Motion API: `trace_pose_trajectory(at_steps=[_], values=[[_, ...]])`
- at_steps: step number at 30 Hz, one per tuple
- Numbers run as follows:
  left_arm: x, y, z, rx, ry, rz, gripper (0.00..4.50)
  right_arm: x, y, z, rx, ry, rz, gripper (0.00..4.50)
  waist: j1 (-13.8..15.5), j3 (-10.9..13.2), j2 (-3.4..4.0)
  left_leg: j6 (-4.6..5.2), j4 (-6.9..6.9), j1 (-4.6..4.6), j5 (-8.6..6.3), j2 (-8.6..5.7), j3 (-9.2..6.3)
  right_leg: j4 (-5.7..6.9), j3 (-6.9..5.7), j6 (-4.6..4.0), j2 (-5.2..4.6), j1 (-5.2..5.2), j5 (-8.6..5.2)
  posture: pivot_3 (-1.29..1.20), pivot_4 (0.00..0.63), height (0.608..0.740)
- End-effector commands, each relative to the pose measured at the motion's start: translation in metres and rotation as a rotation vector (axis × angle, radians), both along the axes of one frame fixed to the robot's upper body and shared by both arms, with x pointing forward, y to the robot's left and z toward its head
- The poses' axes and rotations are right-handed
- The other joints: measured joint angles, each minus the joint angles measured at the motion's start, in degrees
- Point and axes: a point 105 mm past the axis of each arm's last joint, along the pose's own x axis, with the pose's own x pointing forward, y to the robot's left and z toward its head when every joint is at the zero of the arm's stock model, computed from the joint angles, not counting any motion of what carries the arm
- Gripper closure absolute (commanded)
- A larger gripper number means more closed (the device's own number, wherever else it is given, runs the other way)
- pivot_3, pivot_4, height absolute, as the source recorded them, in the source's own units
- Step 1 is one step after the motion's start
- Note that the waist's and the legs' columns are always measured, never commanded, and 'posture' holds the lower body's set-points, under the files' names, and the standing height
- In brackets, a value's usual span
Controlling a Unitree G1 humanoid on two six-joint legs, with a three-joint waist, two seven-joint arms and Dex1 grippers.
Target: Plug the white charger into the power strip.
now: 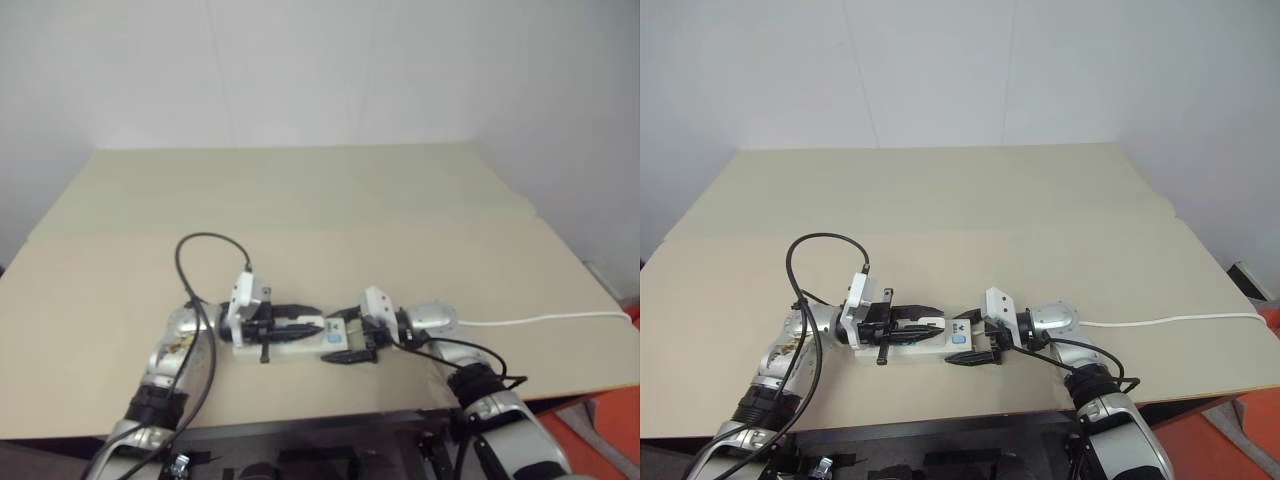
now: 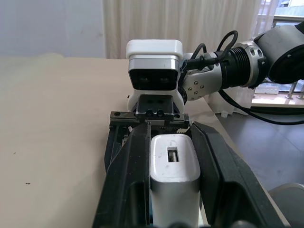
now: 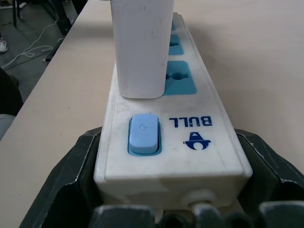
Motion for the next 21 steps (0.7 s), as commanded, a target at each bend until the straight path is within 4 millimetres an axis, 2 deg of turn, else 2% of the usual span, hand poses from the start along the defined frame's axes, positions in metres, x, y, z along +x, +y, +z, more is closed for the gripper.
trace_pose_trajectory(at_steps=[1, 12, 21], values=[[-0.003, 0.014, -0.025, 0.104, 0.049, 0.024, 3.50, -0.005, 0.003, -0.003, -0.014, 0.010, 0.027, 1.08, 0.0, 0.0, 0.00, 0.00, 0.00, 0.00, 0.00, 0.00, 0.00, 0.00, 0.00, 0.00, 0.00, 0.00, 0.00, 0.00, 0.150, 0.740], [-0.007, 0.039, -0.053, 0.253, 0.067, 0.056, 3.50, -0.006, 0.002, -0.002, -0.019, 0.011, 0.033, 1.08, -0.3, -0.2, 0.18, 0.00, -0.10, 0.16, 0.00, 0.03, 0.05, 0.00, 0.09, -0.01, 0.05, 0.04, 0.00, 0.00, 0.150, 0.740], [-0.008, 0.035, -0.054, 0.263, 0.078, 0.048, 3.50, -0.005, 0.002, -0.002, -0.022, 0.010, 0.034, 1.08, -0.4, -0.3, 0.36, 0.00, -0.32, 1.03, -0.12, 0.06, 0.13, -0.18, 0.17, -0.01, 0.12, 0.86, -0.03, 0.00, 0.150, 0.740]])
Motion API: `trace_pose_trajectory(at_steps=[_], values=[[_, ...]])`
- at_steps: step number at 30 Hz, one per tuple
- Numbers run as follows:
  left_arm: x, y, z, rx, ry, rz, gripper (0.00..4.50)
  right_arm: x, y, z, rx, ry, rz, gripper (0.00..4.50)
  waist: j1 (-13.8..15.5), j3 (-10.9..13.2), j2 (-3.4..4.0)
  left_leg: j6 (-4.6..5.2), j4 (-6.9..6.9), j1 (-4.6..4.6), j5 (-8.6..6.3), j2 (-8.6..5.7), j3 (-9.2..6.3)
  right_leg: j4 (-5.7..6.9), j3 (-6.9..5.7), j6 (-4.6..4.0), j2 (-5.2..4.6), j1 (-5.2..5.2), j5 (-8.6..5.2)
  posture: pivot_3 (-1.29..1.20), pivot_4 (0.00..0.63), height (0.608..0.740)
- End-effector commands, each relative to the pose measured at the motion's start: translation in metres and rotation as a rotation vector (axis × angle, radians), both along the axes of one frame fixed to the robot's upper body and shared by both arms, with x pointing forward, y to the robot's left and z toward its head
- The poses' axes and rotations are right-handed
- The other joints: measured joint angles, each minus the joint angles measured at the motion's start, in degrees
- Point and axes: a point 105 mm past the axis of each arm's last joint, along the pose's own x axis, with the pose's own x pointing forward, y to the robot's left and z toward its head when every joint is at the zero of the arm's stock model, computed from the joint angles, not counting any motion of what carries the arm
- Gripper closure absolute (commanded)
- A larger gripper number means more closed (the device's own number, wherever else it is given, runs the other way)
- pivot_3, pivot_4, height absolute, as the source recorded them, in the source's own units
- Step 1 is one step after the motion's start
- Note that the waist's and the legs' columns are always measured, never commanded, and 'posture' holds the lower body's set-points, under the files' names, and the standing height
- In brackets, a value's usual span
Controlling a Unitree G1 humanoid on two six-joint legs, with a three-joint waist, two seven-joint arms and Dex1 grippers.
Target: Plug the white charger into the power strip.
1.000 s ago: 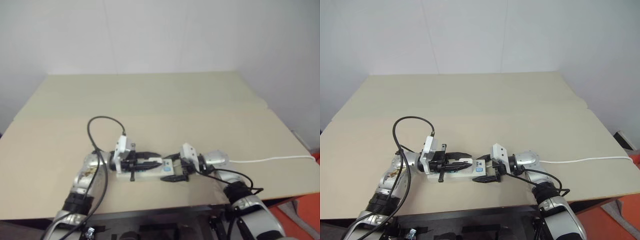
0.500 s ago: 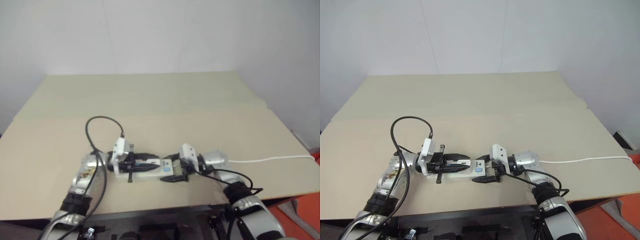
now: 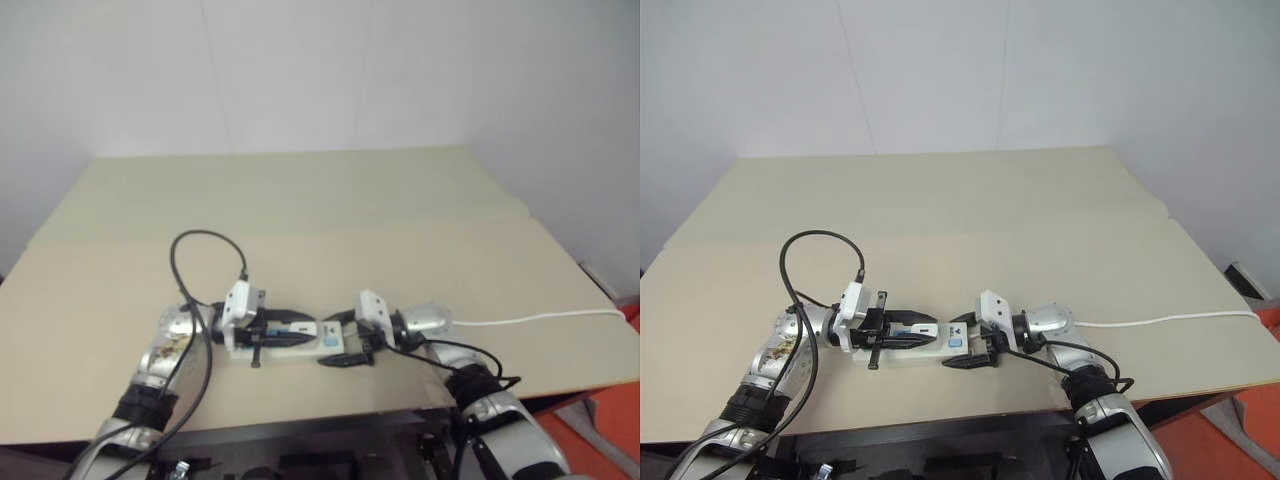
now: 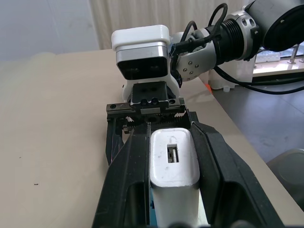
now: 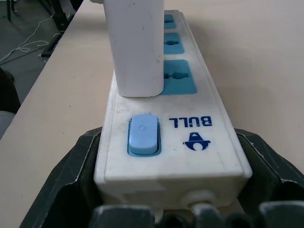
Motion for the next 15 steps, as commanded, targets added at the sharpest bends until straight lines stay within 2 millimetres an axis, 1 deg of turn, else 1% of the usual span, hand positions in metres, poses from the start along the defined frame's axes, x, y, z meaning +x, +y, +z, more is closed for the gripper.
trace_pose_trajectory(at_steps=[1, 6, 7, 8, 11, 15], values=[[-0.0037, 0.0226, -0.0431, 0.179, 0.151, 0.066, 3.50, -0.0042, -0.0024, 0.0029, 0.003, 0.008, 0.036, 1.08, 0.0, 0.0, 0.00, 0.00, 0.00, 0.01, 0.00, 0.00, 0.00, 0.00, 0.01, 0.00, 0.00, 0.00, 0.00, 0.00, 0.150, 0.740], [-0.0019, 0.0222, -0.0416, 0.204, 0.167, 0.065, 3.50, -0.0042, -0.0007, 0.0029, 0.008, 0.010, 0.037, 1.08, 0.0, 0.0, 0.00, 0.00, 0.00, 0.01, 0.00, 0.00, 0.00, 0.01, 0.02, 0.00, 0.01, 0.00, 0.00, 0.00, 0.150, 0.740], [-0.0022, 0.0220, -0.0414, 0.211, 0.172, 0.059, 2.78, -0.0045, -0.0004, 0.0029, 0.009, 0.010, 0.038, 1.08, 0.0, 0.0, 0.01, 0.00, 0.00, 0.01, 0.00, 0.00, 0.00, 0.01, 0.03, 0.00, 0.01, 0.00, 0.00, 0.00, 0.150, 0.740], [-0.0022, 0.0214, -0.0408, 0.212, 0.173, 0.058, 2.53, -0.0047, -0.0003, 0.0029, 0.010, 0.010, 0.038, 1.08, -0.3, 0.0, 0.01, 0.00, 0.00, 0.02, 0.00, 0.00, 0.01, 0.02, 0.04, 0.00, 0.02, -0.01, 0.00, 0.00, 0.150, 0.740], [-0.0019, 0.0203, -0.0391, 0.205, 0.175, 0.061, 1.61, -0.0048, -0.0001, 0.0032, 0.013, 0.011, 0.038, 1.08, 0.3, 0.0, 0.03, 0.02, -0.06, 0.04, -0.01, 0.02, 0.03, 0.01, 0.13, 0.01, 0.08, -0.03, -0.01, 0.00, 0.150, 0.740], [0.0006, 0.0185, -0.0361, 0.190, 0.166, 0.071, 0.27, -0.0046, 0.0005, 0.0034, 0.016, 0.011, 0.037, 1.08, 0.3, 0.0, 0.03, 0.02, -0.04, 0.04, -0.01, -0.02, 0.09, 0.01, 0.15, 0.01, 0.00, -0.01, -0.01, 0.00, 0.150, 0.740]])
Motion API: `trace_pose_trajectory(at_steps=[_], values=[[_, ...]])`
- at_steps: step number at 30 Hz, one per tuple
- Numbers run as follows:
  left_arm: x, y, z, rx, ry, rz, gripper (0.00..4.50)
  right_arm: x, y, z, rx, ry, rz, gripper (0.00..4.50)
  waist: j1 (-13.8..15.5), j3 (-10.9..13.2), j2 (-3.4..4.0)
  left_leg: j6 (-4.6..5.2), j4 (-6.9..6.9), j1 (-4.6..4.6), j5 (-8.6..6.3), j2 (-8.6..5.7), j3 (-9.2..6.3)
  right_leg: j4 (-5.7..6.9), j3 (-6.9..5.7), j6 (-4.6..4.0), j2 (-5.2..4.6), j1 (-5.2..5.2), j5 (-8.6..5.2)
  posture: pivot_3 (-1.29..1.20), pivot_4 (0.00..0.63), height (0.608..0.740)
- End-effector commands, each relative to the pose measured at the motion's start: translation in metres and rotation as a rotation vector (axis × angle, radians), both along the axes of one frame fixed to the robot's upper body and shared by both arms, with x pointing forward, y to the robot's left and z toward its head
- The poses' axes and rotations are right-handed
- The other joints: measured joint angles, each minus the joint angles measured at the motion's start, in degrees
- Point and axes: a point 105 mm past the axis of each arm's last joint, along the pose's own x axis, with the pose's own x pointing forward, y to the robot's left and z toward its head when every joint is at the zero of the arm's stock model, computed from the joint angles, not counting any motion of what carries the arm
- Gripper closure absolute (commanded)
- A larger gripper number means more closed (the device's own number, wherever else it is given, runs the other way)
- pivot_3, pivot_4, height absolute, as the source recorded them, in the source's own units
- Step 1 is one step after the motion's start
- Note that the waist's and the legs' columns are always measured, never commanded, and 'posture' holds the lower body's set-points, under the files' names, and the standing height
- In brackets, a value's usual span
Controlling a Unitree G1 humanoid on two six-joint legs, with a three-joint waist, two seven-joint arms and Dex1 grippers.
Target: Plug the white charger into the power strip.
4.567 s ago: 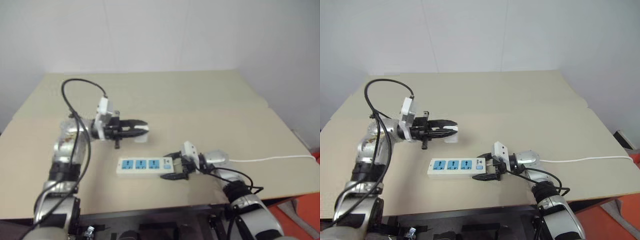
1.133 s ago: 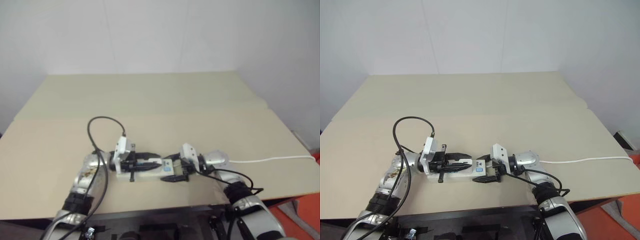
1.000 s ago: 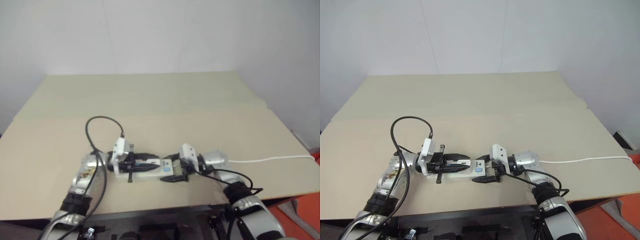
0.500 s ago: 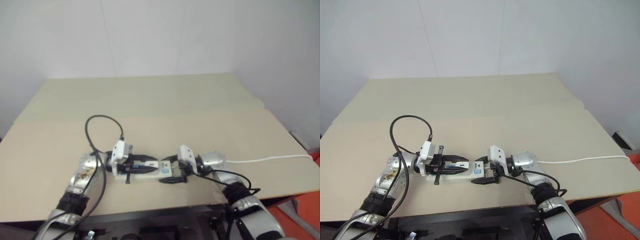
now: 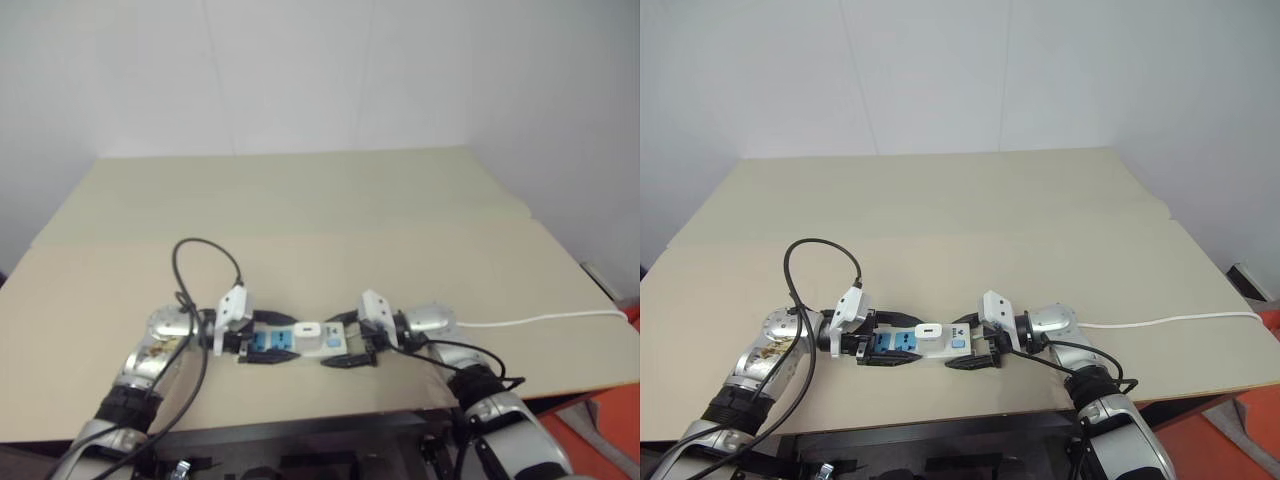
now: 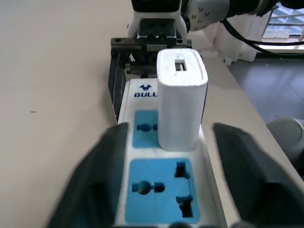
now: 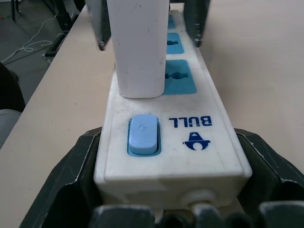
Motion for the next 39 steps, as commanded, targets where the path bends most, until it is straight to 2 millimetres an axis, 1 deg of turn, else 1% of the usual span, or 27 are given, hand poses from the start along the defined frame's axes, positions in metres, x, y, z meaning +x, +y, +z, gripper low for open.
trace_pose_trajectory(at_steps=[1, 6, 9, 12, 15, 19, 22, 26, 28, 32, 39], values=[[-0.003, 0.000, -0.017, 0.036, 0.064, 0.020, 0.02, -0.003, 0.004, 0.004, 0.019, 0.003, 0.029, 1.08, 0.0, 0.0, 0.00, 0.00, 0.00, 0.00, 0.00, 0.01, 0.00, 0.00, 0.00, 0.00, 0.01, 0.00, 0.00, 0.00, 0.150, 0.740], [0.000, 0.001, -0.009, 0.009, 0.045, 0.022, 0.02, -0.003, 0.006, 0.004, 0.022, 0.001, 0.029, 1.08, 0.0, 0.0, 0.00, 0.00, 0.00, -0.01, 0.00, 0.00, 0.00, 0.00, 0.00, 0.00, 0.01, -0.01, 0.00, 0.00, 0.150, 0.740], [0.002, 0.005, 0.003, -0.006, 0.030, 0.023, 0.02, -0.001, 0.007, 0.006, 0.029, -0.005, 0.021, 1.08, 0.0, 0.0, 0.00, 0.00, 0.00, -0.02, 0.00, 0.02, 0.00, 0.00, 0.00, 0.00, 0.02, -0.02, 0.00, 0.00, 0.150, 0.740], [0.004, 0.014, 0.017, 0.002, 0.000, 0.017, 0.02, 0.000, 0.007, 0.008, 0.035, -0.003, 0.018, 1.08, -0.2, 0.0, -0.02, 0.00, -0.01, -0.05, 0.00, 0.04, -0.01, 0.00, 0.00, 0.00, 0.05, -0.06, 0.00, 0.00, 0.150, 0.740], [0.003, 0.024, 0.028, 0.018, -0.033, 0.014, 0.00, 0.002, 0.005, 0.010, 0.032, -0.013, 0.011, 0.04, -0.2, 0.1, -0.01, 0.00, -0.02, -0.12, -0.01, 0.07, -0.01, 0.00, 0.02, 0.00, 0.10, -0.15, 0.00, 0.00, 0.150, 0.740], [0.002, 0.036, 0.039, 0.024, -0.065, 0.038, 0.00, 0.006, -0.002, 0.020, 0.041, -0.043, -0.016, 0.02, 0.0, 0.1, -0.03, 0.00, 0.07, -0.53, -0.01, 0.04, -0.02, 0.00, -0.02, -0.01, 0.02, -0.46, 0.01, 0.00, 0.150, 0.740], [-0.002, 0.046, 0.046, 0.033, -0.083, 0.056, 0.00, 0.009, -0.016, 0.030, 0.048, -0.078, -0.054, 0.02, 0.2, 0.1, -0.03, 0.00, 0.23, -1.11, 0.00, -0.02, -0.02, 0.13, -0.03, 0.00, -0.06, -1.03, 0.03, 0.00, 0.150, 0.740], [-0.008, 0.058, 0.054, 0.053, -0.096, 0.080, 0.00, 0.010, -0.039, 0.046, 0.057, -0.135, -0.115, 0.02, 0.4, 0.1, -0.05, 0.00, 0.24, -1.25, -0.01, -0.01, -0.02, 0.06, -0.07, 0.01, -0.11, -1.11, 0.03, 0.00, 0.150, 0.740], [-0.010, 0.069, 0.057, 0.077, -0.099, 0.108, 0.00, 0.007, -0.054, 0.056, 0.061, -0.157, -0.151, 0.02, 0.5, 0.2, -0.07, 0.01, 0.24, -1.25, -0.01, -0.02, -0.02, 0.04, -0.09, 0.01, -0.11, -1.10, 0.03, 0.00, 0.150, 0.740], [-0.017, 0.089, 0.062, 0.120, -0.094, 0.153, 0.00, -0.001, -0.081, 0.070, 0.052, -0.173, -0.210, 0.02, 0.8, 0.2, -0.08, 0.01, 0.24, -1.23, -0.01, -0.01, -0.01, 0.04, -0.10, 0.01, -0.12, -1.09, 0.03, 0.00, 0.150, 0.740], [-0.026, 0.121, 0.072, 0.181, -0.093, 0.258, 0.00, -0.020, -0.117, 0.079, 0.015, -0.170, -0.291, 0.02, 1.2, 0.2, -0.11, 0.01, 0.23, -1.22, -0.02, 0.00, 0.23, 0.02, -0.10, 0.02, -0.10, -1.09, 0.02, 0.00, 0.150, 0.740]])
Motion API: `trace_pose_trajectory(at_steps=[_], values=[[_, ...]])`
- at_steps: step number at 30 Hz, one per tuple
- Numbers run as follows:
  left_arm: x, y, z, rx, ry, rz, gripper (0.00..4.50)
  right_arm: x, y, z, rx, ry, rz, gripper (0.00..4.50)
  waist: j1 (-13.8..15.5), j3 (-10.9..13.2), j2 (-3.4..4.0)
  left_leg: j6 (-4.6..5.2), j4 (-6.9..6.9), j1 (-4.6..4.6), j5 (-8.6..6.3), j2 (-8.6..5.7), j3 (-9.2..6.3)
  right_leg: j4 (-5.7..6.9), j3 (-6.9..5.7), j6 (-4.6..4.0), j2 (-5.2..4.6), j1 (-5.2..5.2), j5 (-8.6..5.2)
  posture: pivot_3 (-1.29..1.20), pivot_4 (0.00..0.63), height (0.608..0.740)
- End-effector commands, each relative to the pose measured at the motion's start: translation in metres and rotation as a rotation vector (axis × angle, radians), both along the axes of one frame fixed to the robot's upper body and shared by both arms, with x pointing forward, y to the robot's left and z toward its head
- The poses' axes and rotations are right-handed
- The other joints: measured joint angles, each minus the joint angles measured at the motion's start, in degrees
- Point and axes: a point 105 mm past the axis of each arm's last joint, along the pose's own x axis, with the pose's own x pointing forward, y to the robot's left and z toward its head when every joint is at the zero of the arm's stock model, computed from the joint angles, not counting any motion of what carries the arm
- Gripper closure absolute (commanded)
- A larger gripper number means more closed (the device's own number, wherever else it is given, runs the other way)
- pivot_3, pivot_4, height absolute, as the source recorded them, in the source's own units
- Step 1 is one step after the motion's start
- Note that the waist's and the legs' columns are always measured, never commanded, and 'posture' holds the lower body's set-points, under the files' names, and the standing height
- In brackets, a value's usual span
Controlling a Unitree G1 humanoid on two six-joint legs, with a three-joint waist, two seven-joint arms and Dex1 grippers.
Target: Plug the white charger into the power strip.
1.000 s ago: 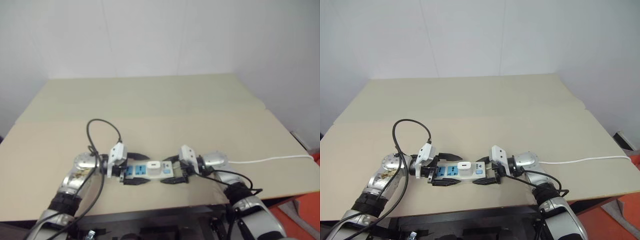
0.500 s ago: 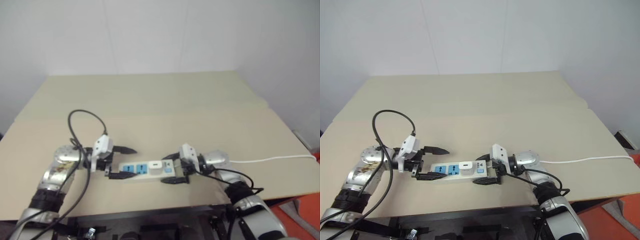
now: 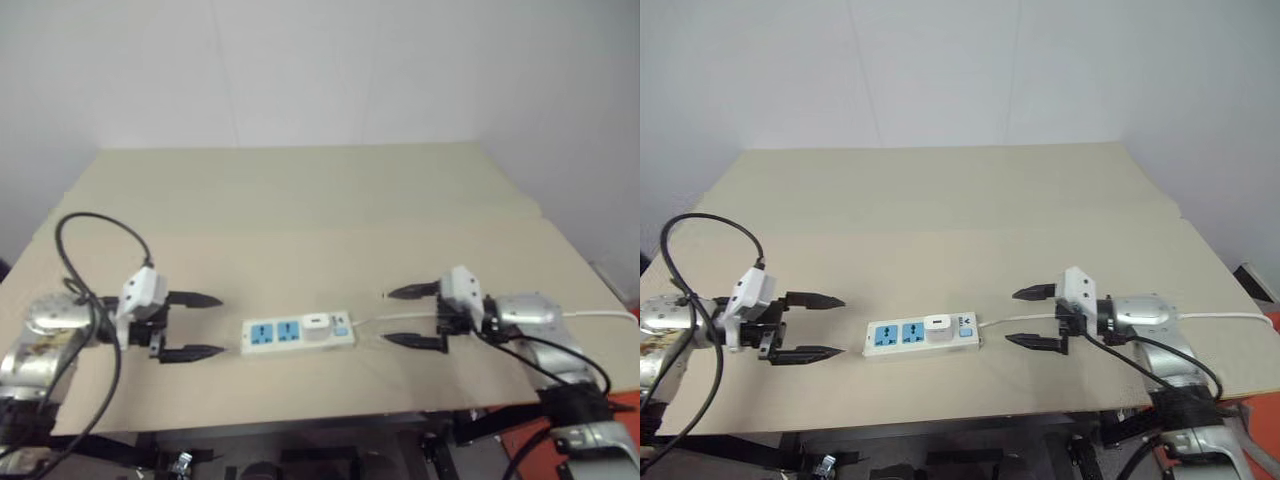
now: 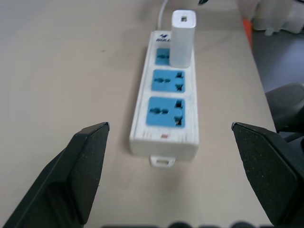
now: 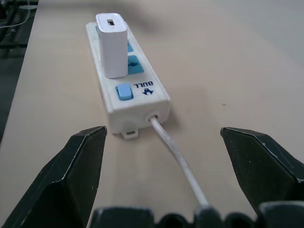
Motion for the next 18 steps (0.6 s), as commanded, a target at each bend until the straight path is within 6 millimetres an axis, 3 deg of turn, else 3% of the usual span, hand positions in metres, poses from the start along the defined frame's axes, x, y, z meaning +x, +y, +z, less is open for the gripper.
trace_pose_trajectory(at_steps=[1, 7, 18], values=[[-0.006, 0.014, 0.016, 0.023, -0.049, 0.045, 0.00, -0.010, -0.013, 0.018, 0.021, -0.035, -0.031, 0.02, 0.1, 0.0, 0.00, 0.01, 0.00, 0.00, -0.01, 0.00, 0.06, -0.01, 0.00, 0.00, 0.00, 0.01, 0.00, 0.00, 0.150, 0.740], [-0.015, 0.021, 0.023, 0.012, -0.059, 0.096, 0.00, -0.020, -0.028, 0.018, 0.009, -0.025, -0.093, 0.02, 0.5, 0.0, -0.04, 0.02, 0.02, 0.01, -0.02, 0.02, 0.23, -0.03, 0.00, 0.01, -0.02, 0.03, 0.00, 0.00, 0.150, 0.740], [-0.015, 0.006, 0.019, -0.040, -0.035, 0.094, 0.00, -0.022, -0.030, 0.019, 0.018, -0.024, -0.131, 0.02, 0.5, 0.0, -0.07, 0.02, 0.01, 0.01, -0.02, 0.01, 0.27, -0.04, 0.02, 0.01, -0.01, 0.03, 0.00, 0.00, 0.150, 0.740]])
